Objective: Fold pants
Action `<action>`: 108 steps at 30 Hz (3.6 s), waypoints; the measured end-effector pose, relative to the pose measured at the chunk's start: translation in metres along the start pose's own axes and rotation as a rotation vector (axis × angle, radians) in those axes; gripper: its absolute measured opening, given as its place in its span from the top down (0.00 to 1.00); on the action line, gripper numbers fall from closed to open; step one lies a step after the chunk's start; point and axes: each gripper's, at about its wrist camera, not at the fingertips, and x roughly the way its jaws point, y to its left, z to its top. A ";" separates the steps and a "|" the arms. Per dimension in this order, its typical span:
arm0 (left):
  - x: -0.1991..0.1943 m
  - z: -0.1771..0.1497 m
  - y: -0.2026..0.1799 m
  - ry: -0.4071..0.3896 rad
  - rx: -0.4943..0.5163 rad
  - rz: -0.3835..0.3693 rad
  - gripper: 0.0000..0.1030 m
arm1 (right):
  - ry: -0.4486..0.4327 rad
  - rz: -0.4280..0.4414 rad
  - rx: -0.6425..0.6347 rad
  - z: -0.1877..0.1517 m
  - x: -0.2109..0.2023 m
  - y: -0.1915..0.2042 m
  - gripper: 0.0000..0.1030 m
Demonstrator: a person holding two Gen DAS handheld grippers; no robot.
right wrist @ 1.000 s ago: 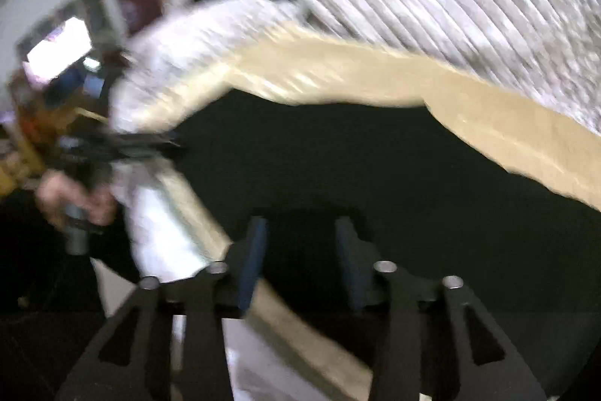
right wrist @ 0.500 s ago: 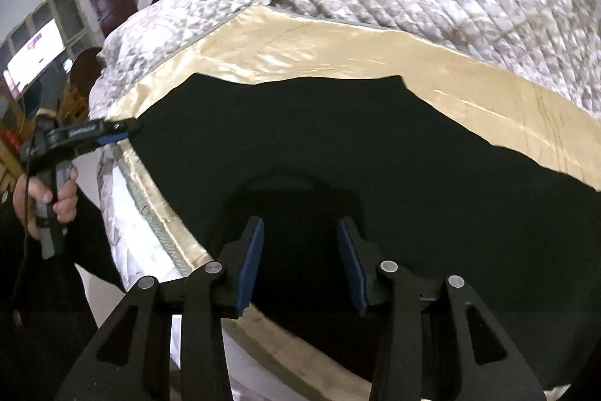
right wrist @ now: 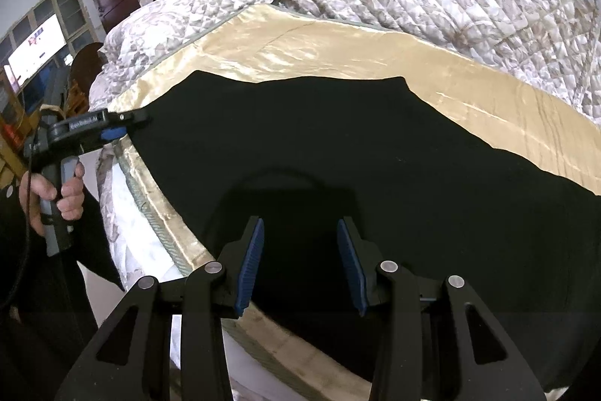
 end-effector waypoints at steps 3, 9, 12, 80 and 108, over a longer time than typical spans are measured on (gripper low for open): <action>0.006 0.004 0.000 0.004 -0.024 -0.007 0.49 | 0.005 -0.004 -0.007 0.000 0.000 0.000 0.60; 0.023 0.012 -0.015 0.028 -0.008 -0.002 0.83 | -0.002 -0.011 -0.004 0.000 -0.003 -0.001 0.60; 0.024 0.013 -0.023 0.034 0.025 -0.002 0.87 | -0.006 -0.018 -0.003 0.000 -0.006 -0.001 0.60; 0.052 -0.028 -0.148 0.195 0.539 -0.115 0.54 | -0.090 0.007 0.697 -0.006 -0.004 -0.121 0.97; 0.043 -0.052 -0.171 0.162 0.678 -0.097 0.48 | -0.078 -0.118 0.149 -0.004 -0.023 -0.034 0.79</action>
